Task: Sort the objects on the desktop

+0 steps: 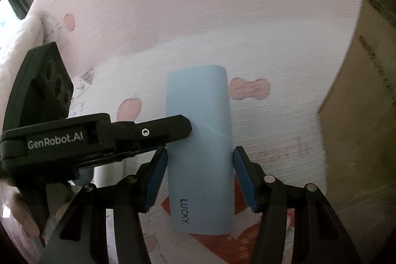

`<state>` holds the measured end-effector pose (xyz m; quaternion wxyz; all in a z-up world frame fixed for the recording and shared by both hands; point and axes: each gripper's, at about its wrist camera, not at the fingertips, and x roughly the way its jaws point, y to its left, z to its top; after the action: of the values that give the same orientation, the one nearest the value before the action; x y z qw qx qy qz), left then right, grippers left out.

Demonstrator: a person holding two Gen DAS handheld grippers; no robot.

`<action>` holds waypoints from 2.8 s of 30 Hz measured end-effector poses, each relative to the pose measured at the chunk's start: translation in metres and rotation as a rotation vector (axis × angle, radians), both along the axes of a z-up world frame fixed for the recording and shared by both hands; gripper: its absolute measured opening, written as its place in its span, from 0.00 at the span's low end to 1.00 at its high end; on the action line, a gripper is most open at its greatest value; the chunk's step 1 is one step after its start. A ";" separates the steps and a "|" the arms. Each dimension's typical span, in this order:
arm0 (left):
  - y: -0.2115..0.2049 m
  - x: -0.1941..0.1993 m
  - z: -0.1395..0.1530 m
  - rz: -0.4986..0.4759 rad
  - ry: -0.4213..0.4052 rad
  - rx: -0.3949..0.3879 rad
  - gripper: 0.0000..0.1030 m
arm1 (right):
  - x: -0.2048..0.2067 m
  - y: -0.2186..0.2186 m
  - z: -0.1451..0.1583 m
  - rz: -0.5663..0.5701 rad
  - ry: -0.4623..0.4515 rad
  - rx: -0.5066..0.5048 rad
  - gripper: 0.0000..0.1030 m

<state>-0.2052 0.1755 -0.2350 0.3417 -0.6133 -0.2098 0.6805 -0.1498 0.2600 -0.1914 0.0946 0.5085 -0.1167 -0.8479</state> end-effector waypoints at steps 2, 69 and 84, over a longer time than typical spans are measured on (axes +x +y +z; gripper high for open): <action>-0.009 0.003 -0.006 0.007 -0.011 -0.030 0.30 | -0.003 -0.002 -0.007 0.019 -0.031 -0.025 0.46; 0.031 0.090 0.205 -0.050 0.348 0.243 0.45 | 0.125 0.053 0.195 -0.017 0.464 0.169 0.47; 0.132 0.108 0.215 -0.235 0.314 0.231 0.45 | 0.146 0.153 0.212 -0.119 0.412 0.126 0.47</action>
<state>-0.0971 0.3077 -0.0205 0.5153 -0.4767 -0.1576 0.6945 -0.0040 0.4131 0.0202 0.0343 0.3219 -0.0714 -0.9435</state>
